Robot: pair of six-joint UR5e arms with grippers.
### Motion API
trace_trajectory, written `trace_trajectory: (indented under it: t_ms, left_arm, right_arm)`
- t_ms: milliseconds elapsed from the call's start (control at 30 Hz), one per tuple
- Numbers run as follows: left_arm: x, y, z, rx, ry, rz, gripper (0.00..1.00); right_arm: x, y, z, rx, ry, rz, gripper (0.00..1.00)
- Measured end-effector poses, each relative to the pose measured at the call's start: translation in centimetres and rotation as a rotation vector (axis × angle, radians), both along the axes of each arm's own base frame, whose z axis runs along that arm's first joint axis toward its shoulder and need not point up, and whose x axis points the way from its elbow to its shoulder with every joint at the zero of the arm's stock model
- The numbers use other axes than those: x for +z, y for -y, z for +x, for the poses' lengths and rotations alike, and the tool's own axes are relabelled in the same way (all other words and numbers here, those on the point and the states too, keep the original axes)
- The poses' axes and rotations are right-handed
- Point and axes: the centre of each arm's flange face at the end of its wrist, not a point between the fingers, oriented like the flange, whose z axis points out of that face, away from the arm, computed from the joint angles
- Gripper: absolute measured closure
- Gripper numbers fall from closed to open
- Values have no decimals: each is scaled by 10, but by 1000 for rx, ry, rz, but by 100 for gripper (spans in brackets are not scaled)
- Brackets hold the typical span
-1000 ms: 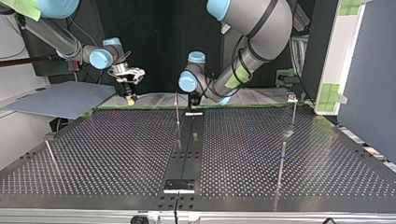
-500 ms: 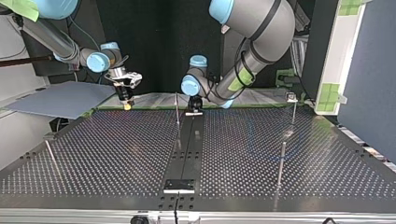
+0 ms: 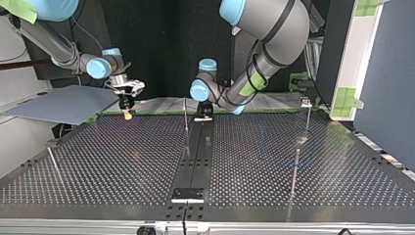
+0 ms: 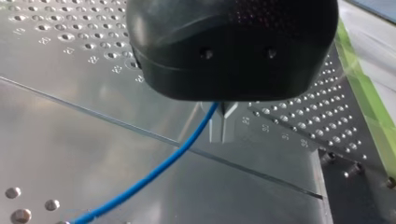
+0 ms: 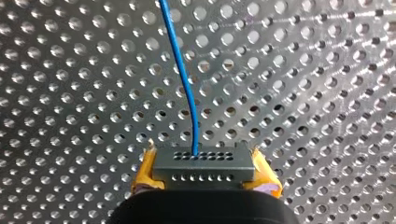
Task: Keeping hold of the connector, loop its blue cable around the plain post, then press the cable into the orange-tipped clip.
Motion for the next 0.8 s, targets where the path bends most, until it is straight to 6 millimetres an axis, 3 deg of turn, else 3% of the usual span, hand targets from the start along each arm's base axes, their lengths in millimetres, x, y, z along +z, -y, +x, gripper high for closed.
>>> trace_trajectory:
  t_ms: [500,800]
  left_arm:
    - [4,1,5,3,15,-1,100]
    - [6,1,9,11,40,0,100]
  right_arm:
    - [7,17,-1,-3,25,-33,100]
    - [-18,23,0,0,13,5,100]
